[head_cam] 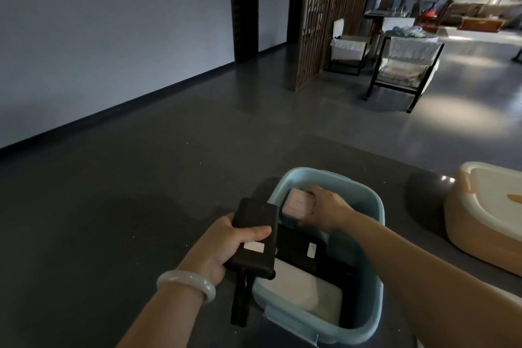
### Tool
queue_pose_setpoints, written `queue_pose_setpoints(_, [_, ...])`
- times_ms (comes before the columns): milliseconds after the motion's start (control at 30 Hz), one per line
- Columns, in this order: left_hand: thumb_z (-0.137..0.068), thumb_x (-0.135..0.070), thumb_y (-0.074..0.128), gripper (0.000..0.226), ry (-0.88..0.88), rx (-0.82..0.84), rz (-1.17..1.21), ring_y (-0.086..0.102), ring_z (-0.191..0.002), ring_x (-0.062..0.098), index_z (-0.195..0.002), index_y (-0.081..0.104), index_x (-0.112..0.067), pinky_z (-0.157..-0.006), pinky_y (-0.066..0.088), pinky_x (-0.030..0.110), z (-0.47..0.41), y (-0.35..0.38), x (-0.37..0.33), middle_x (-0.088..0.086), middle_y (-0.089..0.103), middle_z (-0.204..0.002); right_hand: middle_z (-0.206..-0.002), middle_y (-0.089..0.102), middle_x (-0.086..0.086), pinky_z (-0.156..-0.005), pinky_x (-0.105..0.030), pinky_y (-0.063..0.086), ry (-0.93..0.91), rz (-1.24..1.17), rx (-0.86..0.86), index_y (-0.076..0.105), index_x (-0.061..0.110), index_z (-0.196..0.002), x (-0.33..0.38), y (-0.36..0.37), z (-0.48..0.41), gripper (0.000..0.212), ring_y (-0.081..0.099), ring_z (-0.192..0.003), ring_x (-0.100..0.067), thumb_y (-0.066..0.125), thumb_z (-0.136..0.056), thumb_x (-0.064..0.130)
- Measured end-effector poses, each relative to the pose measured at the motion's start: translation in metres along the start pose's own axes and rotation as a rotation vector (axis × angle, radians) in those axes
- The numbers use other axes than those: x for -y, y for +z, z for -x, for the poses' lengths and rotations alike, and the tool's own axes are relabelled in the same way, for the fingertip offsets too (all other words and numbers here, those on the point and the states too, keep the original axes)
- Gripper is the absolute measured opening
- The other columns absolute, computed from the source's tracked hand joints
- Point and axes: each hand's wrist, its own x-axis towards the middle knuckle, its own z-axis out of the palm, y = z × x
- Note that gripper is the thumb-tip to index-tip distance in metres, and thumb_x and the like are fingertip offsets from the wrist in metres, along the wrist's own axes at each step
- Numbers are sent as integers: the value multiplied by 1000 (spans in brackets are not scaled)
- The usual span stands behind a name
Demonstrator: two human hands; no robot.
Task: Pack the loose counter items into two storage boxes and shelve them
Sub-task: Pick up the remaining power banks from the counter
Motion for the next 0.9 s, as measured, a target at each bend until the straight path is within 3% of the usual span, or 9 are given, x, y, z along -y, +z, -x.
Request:
queue_pose_setpoints(433, [-75, -14, 78, 50, 12, 16, 74, 70, -99, 37, -122, 59, -12, -94, 50, 59, -12, -13, 12, 21, 72, -104, -139, 40, -1, -112, -42, 33, 49, -50, 185, 42, 22, -140, -16, 29, -32, 72, 40, -129, -22, 77, -77, 31])
queue_pose_setpoints(567, [-70, -17, 82, 56, 18, 7, 45, 70, -98, 37, -121, 60, -13, -91, 51, 60, -16, -12, 13, 20, 72, -104, -139, 46, 0, -108, -40, 39, 102, -256, 271, 41, 22, -143, -20, 20, -25, 68, 46, -123, -20, 72, -83, 20])
queue_pose_setpoints(733, [-66, -16, 84, 57, 26, -14, 24, 71, -95, 38, -118, 61, -11, -87, 53, 61, -16, -9, 14, 21, 73, -102, -141, 46, -1, -98, -32, 41, 123, -264, 289, 40, 22, -145, -18, 25, -23, 66, 48, -117, -18, 70, -86, 18])
queue_pose_setpoints(900, [-63, -18, 85, 59, 27, -17, 12, 71, -95, 38, -117, 62, -12, -86, 54, 61, -14, -7, 12, 20, 73, -102, -143, 45, -1, -99, -33, 40, 130, -277, 298, 39, 25, -145, -20, 26, -23, 66, 45, -124, -20, 69, -86, 18])
